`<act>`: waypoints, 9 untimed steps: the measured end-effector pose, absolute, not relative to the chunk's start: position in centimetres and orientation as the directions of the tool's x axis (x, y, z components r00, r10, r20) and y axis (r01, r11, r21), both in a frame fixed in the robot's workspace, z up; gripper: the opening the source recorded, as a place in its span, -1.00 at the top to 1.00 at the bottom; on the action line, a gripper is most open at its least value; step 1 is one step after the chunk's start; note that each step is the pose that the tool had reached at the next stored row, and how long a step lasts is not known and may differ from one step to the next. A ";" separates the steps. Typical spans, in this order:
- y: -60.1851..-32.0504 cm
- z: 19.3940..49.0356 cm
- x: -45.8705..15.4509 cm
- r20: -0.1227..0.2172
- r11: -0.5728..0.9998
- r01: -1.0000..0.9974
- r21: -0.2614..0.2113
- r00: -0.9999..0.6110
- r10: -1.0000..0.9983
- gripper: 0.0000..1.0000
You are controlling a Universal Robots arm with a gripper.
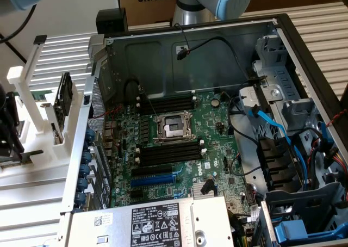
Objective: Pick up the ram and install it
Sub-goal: 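Pick up the ram and move it above insertion slot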
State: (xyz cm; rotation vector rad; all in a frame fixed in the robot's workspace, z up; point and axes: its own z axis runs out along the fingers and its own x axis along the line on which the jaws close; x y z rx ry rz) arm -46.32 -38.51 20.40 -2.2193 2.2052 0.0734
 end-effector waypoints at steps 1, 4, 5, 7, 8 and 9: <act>-38.5 20.3 -46.3 -0.042 -0.007 -1.000 0.023 0.006 -0.999 0.51; -38.4 20.2 -46.3 -0.042 -0.007 -1.000 0.019 0.006 -0.999 0.51; -38.4 20.2 -46.3 -0.042 -0.007 -1.000 0.019 0.006 -0.999 0.51; -38.4 20.2 -46.3 -0.043 -0.007 -1.000 0.018 0.006 -0.999 0.51; -38.4 20.2 -46.3 -0.042 -0.007 -1.000 0.018 0.006 -0.999 0.51; -38.4 20.2 -46.3 -0.043 -0.007 -1.000 0.018 0.006 -0.999 0.51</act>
